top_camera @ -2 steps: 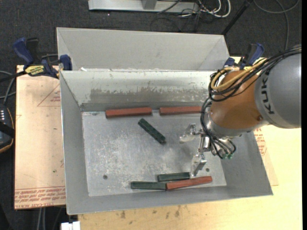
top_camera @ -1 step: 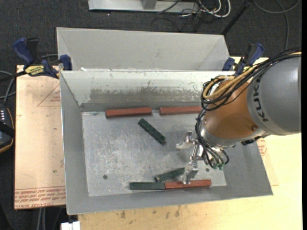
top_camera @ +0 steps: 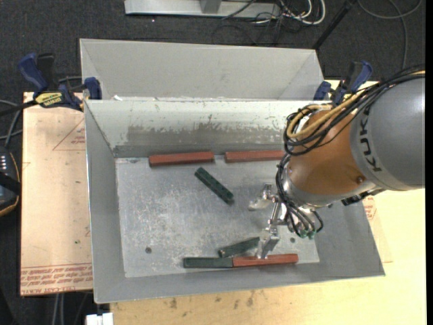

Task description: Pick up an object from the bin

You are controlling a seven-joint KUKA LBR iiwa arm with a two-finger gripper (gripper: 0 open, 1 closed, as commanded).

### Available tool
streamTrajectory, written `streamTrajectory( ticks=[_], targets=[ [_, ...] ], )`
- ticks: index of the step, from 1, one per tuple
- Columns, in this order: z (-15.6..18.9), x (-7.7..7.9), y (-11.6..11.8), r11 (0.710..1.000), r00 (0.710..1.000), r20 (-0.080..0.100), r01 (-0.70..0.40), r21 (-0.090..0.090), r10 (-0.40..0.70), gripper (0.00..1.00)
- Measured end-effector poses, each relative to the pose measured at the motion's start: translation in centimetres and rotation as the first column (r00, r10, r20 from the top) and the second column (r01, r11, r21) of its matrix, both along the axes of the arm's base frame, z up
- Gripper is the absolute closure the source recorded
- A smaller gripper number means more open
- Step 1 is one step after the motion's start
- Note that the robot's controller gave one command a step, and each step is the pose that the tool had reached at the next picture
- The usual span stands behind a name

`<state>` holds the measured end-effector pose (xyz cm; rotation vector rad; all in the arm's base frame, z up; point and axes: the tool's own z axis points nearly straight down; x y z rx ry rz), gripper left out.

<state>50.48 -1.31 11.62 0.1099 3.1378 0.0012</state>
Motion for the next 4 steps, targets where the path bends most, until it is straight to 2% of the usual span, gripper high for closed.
streamTrajectory(
  ticks=[1,2,3,4],
  targets=[
    [-3.63,0.44,1.92,0.988,0.988,0.005,0.152,0.001,-0.152,0.0],
    [-4.17,1.03,2.39,0.97,0.97,0.028,0.243,0.008,-0.243,1.0],
    [-4.05,0.96,2.36,0.967,0.966,0.027,0.256,0.009,-0.256,1.0],
    [-3.66,0.83,2.36,0.965,0.965,0.017,0.262,0.006,-0.262,1.0]
  ],
)
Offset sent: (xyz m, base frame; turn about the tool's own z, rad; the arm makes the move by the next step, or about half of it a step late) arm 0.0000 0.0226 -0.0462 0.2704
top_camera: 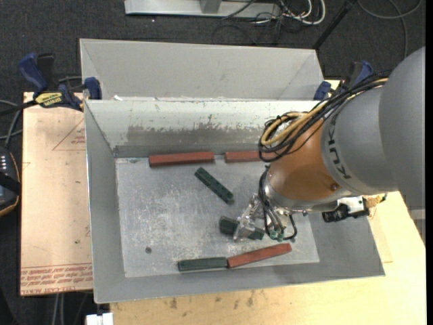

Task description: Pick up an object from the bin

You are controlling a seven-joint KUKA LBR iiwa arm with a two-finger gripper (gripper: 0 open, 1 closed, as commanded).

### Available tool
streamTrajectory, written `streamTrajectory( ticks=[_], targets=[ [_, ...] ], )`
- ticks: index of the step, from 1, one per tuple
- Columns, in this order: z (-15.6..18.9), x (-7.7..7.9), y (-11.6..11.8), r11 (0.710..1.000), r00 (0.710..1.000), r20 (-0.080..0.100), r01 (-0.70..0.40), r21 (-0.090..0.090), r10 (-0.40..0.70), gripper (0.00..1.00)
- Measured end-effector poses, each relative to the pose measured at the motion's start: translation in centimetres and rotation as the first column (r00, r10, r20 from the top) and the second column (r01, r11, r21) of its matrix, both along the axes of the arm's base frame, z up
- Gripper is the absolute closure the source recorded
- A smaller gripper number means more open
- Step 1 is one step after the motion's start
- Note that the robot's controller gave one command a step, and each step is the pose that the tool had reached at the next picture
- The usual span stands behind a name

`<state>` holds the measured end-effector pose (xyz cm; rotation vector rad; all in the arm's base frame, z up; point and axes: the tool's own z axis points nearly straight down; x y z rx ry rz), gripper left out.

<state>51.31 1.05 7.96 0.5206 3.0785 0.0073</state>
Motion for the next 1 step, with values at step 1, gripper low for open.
streamTrajectory(
  ticks=[1],
  targets=[
    [1.49,-0.33,0.01,1.0,1.0,-0.019,-0.006,-0.001,0.006,1.0]
  ],
)
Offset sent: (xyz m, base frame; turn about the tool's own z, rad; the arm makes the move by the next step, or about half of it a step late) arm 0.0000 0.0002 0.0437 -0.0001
